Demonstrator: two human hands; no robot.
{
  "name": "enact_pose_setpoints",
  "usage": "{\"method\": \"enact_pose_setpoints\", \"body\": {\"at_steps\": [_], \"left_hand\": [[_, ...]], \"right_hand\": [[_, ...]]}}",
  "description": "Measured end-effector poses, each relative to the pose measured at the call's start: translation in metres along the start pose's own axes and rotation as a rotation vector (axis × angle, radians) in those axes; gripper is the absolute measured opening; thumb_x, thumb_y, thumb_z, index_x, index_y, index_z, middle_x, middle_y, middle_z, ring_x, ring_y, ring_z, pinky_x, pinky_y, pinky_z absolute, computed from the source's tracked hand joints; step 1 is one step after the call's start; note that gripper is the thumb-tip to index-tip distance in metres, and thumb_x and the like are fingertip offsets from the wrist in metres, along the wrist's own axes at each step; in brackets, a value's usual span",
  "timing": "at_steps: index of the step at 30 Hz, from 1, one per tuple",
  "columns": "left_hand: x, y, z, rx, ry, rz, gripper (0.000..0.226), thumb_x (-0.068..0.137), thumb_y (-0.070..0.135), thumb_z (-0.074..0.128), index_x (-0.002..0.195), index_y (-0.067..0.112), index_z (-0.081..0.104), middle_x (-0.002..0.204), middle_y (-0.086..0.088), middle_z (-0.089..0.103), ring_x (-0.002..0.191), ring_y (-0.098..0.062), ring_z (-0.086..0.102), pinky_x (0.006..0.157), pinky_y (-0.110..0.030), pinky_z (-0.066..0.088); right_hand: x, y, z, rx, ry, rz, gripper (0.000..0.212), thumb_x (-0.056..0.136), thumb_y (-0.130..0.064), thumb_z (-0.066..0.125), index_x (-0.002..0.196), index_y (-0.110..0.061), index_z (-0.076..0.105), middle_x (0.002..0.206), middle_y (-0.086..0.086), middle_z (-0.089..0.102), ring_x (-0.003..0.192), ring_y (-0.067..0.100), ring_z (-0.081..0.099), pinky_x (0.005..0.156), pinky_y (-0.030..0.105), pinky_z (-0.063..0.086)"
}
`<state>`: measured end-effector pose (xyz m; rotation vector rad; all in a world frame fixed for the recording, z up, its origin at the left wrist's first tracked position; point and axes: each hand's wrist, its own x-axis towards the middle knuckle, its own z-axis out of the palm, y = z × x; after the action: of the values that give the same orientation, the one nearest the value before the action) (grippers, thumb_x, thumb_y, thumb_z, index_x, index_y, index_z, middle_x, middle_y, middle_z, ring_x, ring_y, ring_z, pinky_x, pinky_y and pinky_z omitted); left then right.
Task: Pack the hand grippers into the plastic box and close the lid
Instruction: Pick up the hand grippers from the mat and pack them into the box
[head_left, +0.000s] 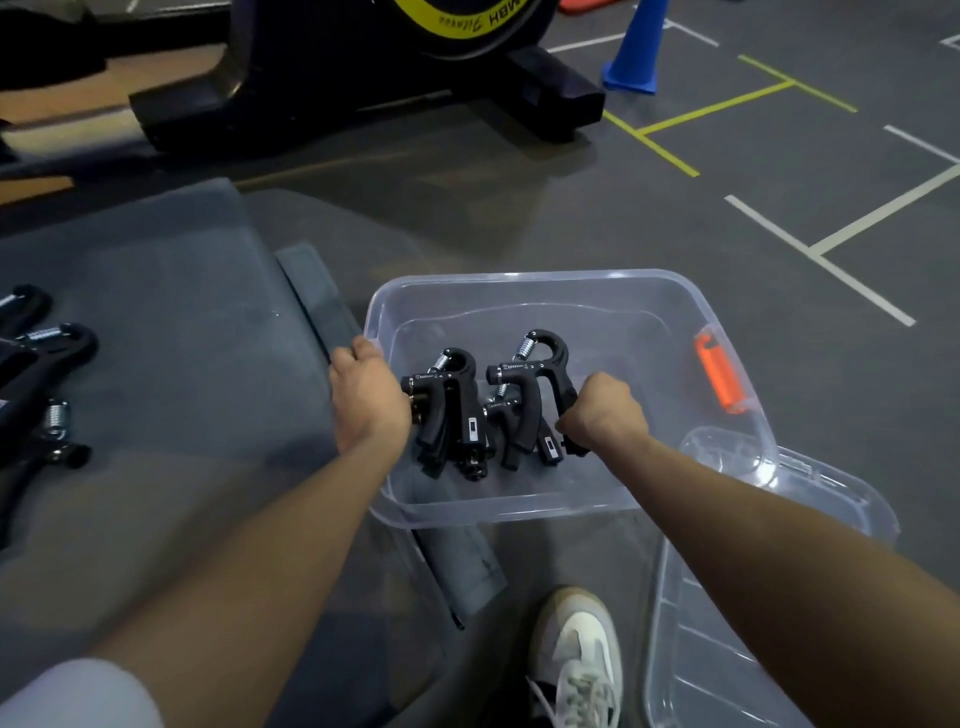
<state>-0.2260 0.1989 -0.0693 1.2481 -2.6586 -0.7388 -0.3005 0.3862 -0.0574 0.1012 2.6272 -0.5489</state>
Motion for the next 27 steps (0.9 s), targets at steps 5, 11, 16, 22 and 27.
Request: {"method": "enact_pose_setpoints", "body": {"at_steps": [5,11,16,22,27], "left_hand": [[-0.015,-0.008,-0.004,-0.075,0.044,0.046,0.055,0.08,-0.005,0.051,0.133,0.006,0.037,0.128,-0.017,0.039,0.115,-0.036,0.045,0.099,-0.041,0.039],[-0.031,-0.009,-0.007,-0.112,0.084,0.134,0.057,0.082,-0.006,0.045,0.137,0.006,0.035,0.129,-0.017,0.039,0.115,-0.033,0.043,0.095,-0.038,0.037],[-0.029,-0.01,-0.002,-0.118,0.124,0.183,0.041,0.091,0.0,0.039,0.131,0.006,0.041,0.124,-0.017,0.043,0.111,-0.033,0.046,0.092,-0.037,0.039],[-0.026,-0.011,0.0,-0.103,0.13,0.168,0.04,0.091,-0.001,0.04,0.13,0.006,0.042,0.121,-0.016,0.043,0.106,-0.034,0.05,0.086,-0.038,0.042],[-0.026,-0.011,0.0,-0.091,0.118,0.173,0.043,0.089,-0.004,0.042,0.131,0.005,0.042,0.12,-0.016,0.043,0.106,-0.033,0.05,0.086,-0.036,0.042]], "right_hand": [[0.005,0.01,0.011,-0.018,0.039,0.028,0.008,0.082,0.0,0.054,0.082,-0.008,0.054,0.103,0.013,0.069,0.098,0.032,0.068,0.08,0.033,0.053],[0.018,0.018,0.03,-0.057,0.053,0.062,0.026,0.083,0.003,0.05,0.105,-0.004,0.062,0.111,0.016,0.067,0.105,0.033,0.064,0.08,0.034,0.051],[0.034,0.019,0.048,-0.014,0.047,0.11,0.03,0.086,0.002,0.047,0.111,-0.003,0.062,0.117,0.017,0.065,0.11,0.034,0.062,0.086,0.037,0.051],[0.042,0.018,0.066,0.034,0.011,0.128,0.03,0.087,0.001,0.05,0.115,-0.001,0.06,0.122,0.018,0.062,0.117,0.036,0.057,0.092,0.04,0.049],[0.042,0.018,0.068,0.067,-0.036,0.069,0.027,0.088,0.001,0.048,0.113,0.003,0.059,0.121,0.022,0.06,0.115,0.038,0.057,0.09,0.041,0.05]]}}
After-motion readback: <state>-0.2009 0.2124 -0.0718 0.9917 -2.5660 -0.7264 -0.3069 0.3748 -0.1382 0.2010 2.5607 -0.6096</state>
